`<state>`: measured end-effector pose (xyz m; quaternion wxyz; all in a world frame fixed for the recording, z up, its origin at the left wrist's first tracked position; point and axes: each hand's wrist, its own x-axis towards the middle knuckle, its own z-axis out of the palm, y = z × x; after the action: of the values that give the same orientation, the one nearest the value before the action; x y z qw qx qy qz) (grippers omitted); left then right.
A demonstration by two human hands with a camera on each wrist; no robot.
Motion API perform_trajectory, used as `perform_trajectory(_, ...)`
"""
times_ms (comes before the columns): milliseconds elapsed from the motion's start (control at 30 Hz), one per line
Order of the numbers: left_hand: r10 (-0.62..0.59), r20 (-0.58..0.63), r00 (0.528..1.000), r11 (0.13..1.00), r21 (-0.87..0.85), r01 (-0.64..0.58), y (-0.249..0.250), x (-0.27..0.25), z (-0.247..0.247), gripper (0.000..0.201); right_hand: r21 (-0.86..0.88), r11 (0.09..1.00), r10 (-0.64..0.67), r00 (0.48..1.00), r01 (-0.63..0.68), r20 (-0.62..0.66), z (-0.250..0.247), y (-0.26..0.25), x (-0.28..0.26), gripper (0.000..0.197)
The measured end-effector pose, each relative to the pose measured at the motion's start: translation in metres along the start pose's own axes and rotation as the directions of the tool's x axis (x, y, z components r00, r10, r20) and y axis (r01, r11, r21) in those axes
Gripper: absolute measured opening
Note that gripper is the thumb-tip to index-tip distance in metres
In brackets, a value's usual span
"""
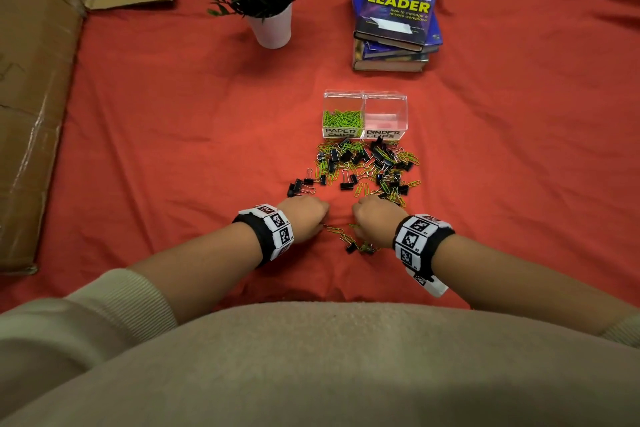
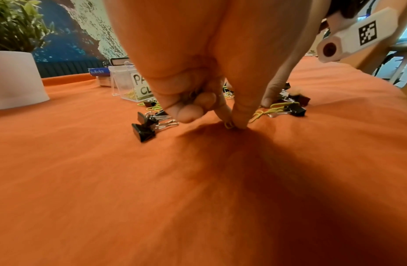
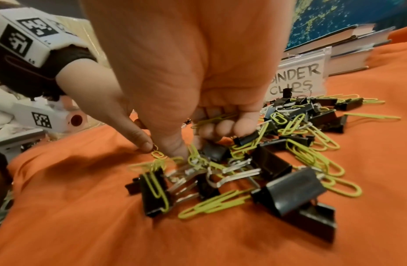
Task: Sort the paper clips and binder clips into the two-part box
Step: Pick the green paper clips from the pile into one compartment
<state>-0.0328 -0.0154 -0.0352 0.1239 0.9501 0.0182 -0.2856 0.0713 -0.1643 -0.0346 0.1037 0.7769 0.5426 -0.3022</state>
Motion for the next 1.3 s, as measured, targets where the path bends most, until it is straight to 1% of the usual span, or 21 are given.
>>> perform_trajectory(133, -0.007, 0.000, 1.000, 1.000, -0.008, 0.007, 0.002, -0.002, 0.002, 0.022, 0.032, 0.999, 0.001, 0.999, -0.003, 0.046, 0.000, 0.002, 0.002, 0.028)
perform_trajectory(200, 0.001, -0.021, 1.000, 0.994, -0.105, -0.003, 0.000, -0.003, 0.002, 0.019, 0.175, 0.984, 0.008, 0.999, -0.017, 0.049, -0.003, 0.006, 0.002, 0.023)
perform_trajectory(267, -0.014, -0.056, 0.998, 0.966, -0.257, -0.001, -0.001, -0.004, -0.001, 0.011, 0.408, 0.911, 0.063, 0.998, -0.065, 0.018, -0.007, 0.015, 0.000, 0.024)
perform_trajectory(333, -0.059, -0.078, 0.995, 0.925, -0.378, 0.025, -0.003, -0.004, -0.006, 0.006, 0.627, 0.770, 0.145, 0.989, -0.115, 0.004, -0.015, 0.027, -0.003, 0.015)
perform_trajectory(433, -0.078, -0.029, 0.997, 0.888, -0.457, 0.056, -0.003, -0.001, -0.012, 0.009, 0.884, 0.448, 0.168, 0.984, -0.134, 0.064, -0.029, 0.037, -0.012, 0.012)
perform_trajectory(500, -0.070, -0.008, 0.998, 0.871, -0.487, 0.057, -0.001, 0.003, -0.014, 0.012, 0.965, 0.236, 0.146, 0.986, -0.115, 0.082, -0.035, 0.040, -0.017, 0.010)
perform_trajectory(567, -0.060, 0.001, 0.998, 0.852, -0.521, 0.052, 0.004, 0.005, -0.016, 0.022, 0.991, 0.071, 0.100, 0.989, -0.113, 0.106, -0.035, 0.046, -0.019, 0.005)
perform_trajectory(633, -0.051, 0.023, 0.998, 0.850, -0.523, 0.055, 0.010, 0.006, -0.017, 0.030, 0.992, -0.036, 0.063, 0.990, -0.124, 0.126, -0.033, 0.050, -0.022, 0.013)
perform_trajectory(700, -0.044, 0.047, 0.998, 0.872, -0.486, 0.061, 0.016, 0.008, -0.016, 0.029, 0.984, -0.111, 0.063, 0.987, -0.139, 0.146, -0.031, 0.052, -0.025, 0.015)
perform_trajectory(767, -0.036, 0.051, 0.998, 0.911, -0.408, 0.054, 0.021, 0.009, -0.014, 0.021, 0.978, -0.135, 0.081, 0.982, -0.161, 0.173, -0.030, 0.051, -0.029, 0.011)
perform_trajectory(800, -0.026, 0.046, 0.999, 0.930, -0.366, 0.041, 0.022, 0.009, -0.012, 0.017, 0.981, -0.089, 0.090, 0.979, -0.175, 0.183, -0.029, 0.050, -0.031, 0.011)
perform_trajectory(833, -0.012, 0.047, 0.999, 0.947, -0.320, 0.027, 0.023, 0.009, -0.010, 0.015, 0.984, 0.010, 0.104, 0.979, -0.179, 0.177, -0.028, 0.048, -0.032, 0.013)
perform_trajectory(900, 0.033, 0.053, 0.998, 0.980, -0.198, -0.022, 0.024, 0.009, -0.007, 0.018, 0.943, 0.288, 0.115, 0.983, -0.169, 0.141, -0.023, 0.044, -0.035, 0.018)
perform_trajectory(933, 0.056, 0.057, 0.997, 0.988, -0.144, -0.048, 0.024, 0.009, -0.005, 0.019, 0.895, 0.417, 0.108, 0.986, -0.158, 0.124, -0.021, 0.041, -0.036, 0.018)
perform_trajectory(967, 0.070, 0.062, 0.996, 0.992, -0.109, -0.063, 0.023, 0.009, -0.004, 0.019, 0.840, 0.524, 0.093, 0.990, -0.139, 0.106, -0.018, 0.038, -0.037, 0.015)
perform_trajectory(1033, 0.079, 0.063, 0.995, 0.994, -0.077, -0.074, 0.022, 0.009, -0.002, 0.016, 0.720, 0.690, 0.040, 0.997, -0.075, 0.066, -0.011, 0.031, -0.039, 0.012)
perform_trajectory(1100, 0.072, 0.073, 0.995, 0.994, -0.082, -0.066, 0.021, 0.009, -0.002, 0.014, 0.541, 0.841, -0.016, 0.999, -0.010, 0.043, -0.002, 0.024, -0.041, 0.020)
perform_trajectory(1133, 0.066, 0.077, 0.995, 0.993, -0.098, -0.058, 0.021, 0.009, -0.002, 0.013, 0.444, 0.896, -0.039, 0.998, 0.014, 0.048, 0.004, 0.021, -0.040, 0.025)
perform_trajectory(1200, 0.052, 0.071, 0.996, 0.984, -0.171, -0.039, 0.023, 0.008, -0.004, 0.010, 0.293, 0.956, -0.052, 0.996, 0.030, 0.068, 0.014, 0.017, -0.037, 0.027)
perform_trajectory(1233, 0.038, 0.059, 0.998, 0.974, -0.225, -0.024, 0.024, 0.008, -0.005, 0.007, 0.261, 0.965, -0.049, 0.997, 0.032, 0.059, 0.017, 0.016, -0.035, 0.023)
perform_trajectory(1300, 0.003, 0.034, 0.999, 0.947, -0.322, 0.008, 0.024, 0.008, -0.011, 0.004, 0.287, 0.957, -0.040, 0.999, 0.032, 0.021, 0.017, 0.019, -0.031, 0.011)
